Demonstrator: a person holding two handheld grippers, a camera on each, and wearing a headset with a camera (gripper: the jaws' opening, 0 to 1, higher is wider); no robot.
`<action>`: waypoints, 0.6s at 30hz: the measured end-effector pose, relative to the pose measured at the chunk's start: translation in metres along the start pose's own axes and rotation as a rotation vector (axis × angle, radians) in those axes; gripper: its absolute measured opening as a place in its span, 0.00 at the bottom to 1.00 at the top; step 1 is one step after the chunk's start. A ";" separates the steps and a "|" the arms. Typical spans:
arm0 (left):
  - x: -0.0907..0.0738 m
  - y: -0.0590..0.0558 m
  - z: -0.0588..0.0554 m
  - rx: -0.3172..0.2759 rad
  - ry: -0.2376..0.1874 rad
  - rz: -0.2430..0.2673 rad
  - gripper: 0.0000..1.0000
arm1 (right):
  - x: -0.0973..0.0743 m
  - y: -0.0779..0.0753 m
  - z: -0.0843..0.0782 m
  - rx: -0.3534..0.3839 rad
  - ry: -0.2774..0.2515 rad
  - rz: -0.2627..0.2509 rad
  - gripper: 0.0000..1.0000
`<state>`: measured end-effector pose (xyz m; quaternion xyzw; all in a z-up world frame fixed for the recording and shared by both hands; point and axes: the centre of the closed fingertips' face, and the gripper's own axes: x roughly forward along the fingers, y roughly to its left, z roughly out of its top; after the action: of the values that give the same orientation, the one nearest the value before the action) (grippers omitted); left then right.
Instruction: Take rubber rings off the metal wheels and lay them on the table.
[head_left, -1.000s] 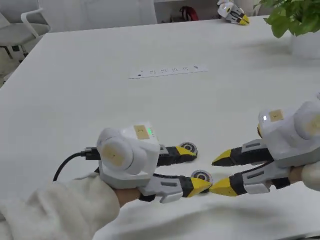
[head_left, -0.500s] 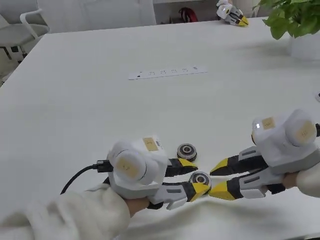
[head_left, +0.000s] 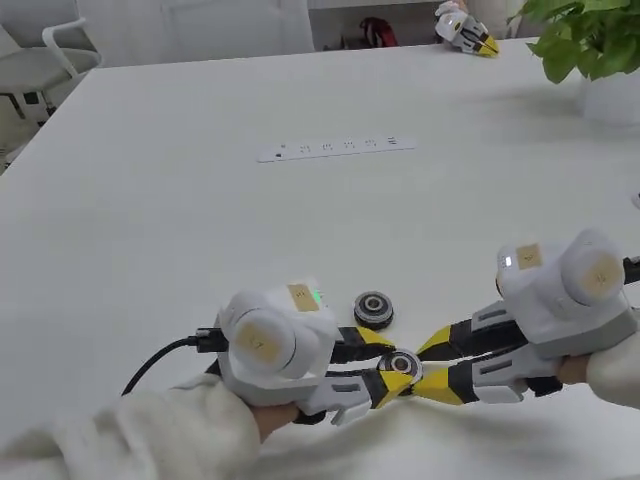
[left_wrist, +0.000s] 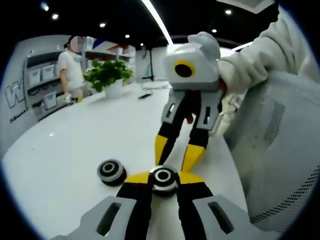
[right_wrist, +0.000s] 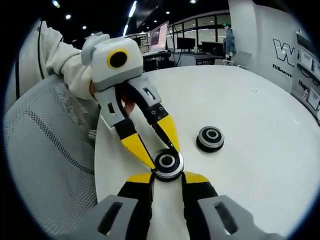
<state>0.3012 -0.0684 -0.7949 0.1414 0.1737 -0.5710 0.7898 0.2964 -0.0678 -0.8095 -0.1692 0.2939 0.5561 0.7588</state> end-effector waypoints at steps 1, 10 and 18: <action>0.000 -0.001 0.000 0.004 0.000 -0.002 0.19 | 0.000 0.000 0.000 -0.003 0.003 -0.003 0.19; 0.000 0.000 -0.003 0.033 0.018 0.008 0.14 | 0.001 0.000 -0.001 -0.012 0.009 -0.005 0.18; -0.002 0.000 -0.004 0.042 0.018 0.001 0.14 | 0.000 0.003 -0.002 -0.014 0.008 0.003 0.14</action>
<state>0.3003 -0.0654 -0.7973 0.1631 0.1688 -0.5728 0.7854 0.2935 -0.0681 -0.8107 -0.1761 0.2932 0.5586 0.7556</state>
